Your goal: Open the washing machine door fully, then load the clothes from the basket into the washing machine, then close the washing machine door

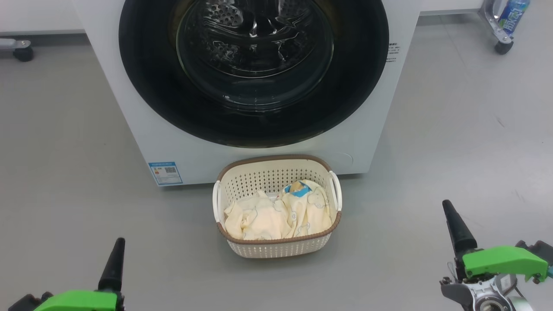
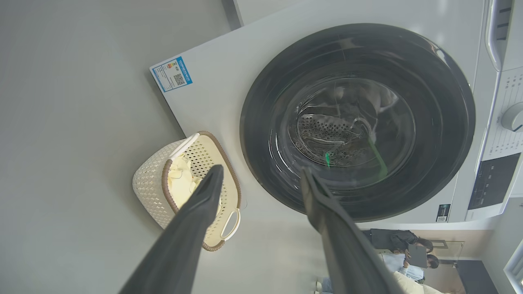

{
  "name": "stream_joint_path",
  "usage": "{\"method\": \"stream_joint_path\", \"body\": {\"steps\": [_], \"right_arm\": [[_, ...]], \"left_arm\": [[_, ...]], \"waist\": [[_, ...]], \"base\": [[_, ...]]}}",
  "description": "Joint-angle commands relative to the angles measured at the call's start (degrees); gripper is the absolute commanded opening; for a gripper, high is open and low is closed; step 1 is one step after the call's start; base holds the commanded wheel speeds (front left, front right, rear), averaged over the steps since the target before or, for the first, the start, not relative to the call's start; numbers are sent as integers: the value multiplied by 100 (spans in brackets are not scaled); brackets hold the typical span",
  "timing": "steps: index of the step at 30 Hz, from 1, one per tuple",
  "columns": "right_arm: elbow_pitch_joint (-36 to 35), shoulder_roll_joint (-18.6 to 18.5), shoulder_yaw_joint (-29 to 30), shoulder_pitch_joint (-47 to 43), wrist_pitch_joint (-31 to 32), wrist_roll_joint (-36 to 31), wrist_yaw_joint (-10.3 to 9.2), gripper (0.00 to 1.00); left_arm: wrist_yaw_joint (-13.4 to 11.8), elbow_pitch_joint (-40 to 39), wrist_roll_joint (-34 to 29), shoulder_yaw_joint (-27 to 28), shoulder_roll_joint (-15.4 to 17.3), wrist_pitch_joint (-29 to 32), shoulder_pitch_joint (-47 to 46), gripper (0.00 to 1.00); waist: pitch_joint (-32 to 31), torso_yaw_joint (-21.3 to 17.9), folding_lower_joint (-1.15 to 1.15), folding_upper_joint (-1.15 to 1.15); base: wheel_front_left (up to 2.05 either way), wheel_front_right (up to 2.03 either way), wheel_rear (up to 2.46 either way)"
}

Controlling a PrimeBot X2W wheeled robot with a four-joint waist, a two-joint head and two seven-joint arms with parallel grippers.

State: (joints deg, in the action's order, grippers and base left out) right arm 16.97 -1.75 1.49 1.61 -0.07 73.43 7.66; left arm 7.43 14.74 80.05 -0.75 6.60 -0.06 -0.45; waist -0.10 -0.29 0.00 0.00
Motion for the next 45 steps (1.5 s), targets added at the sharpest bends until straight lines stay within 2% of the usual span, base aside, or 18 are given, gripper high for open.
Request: {"method": "stream_joint_path", "body": {"steps": [1, 13, 34, 45], "right_arm": [[-225, -147, -66, 329, -70, -212, -6, 100], [-282, -181, -205, 353, -255, -1131, -7, 100], [-370, -192, -474, 414, -559, -2736, -10, 100], [-394, -185, -559, 429, -735, -3629, -12, 100]], "left_arm": [[3, -243, -215, 15, 200, -78, -313, 100], [3, -280, -1218, -178, 414, -263, -311, 100], [4, -307, -2585, -320, 659, -617, -316, 100], [2, -279, -3326, -247, 755, -801, -303, 100]], "waist": [[-8, 0, 0, 0], [-71, 0, 0, 0], [-61, -2, 0, 0], [-47, -21, 0, 0]], "base": [[0, 0, 0], [0, 0, 0], [0, 0, 0], [0, 0, 0]]}}
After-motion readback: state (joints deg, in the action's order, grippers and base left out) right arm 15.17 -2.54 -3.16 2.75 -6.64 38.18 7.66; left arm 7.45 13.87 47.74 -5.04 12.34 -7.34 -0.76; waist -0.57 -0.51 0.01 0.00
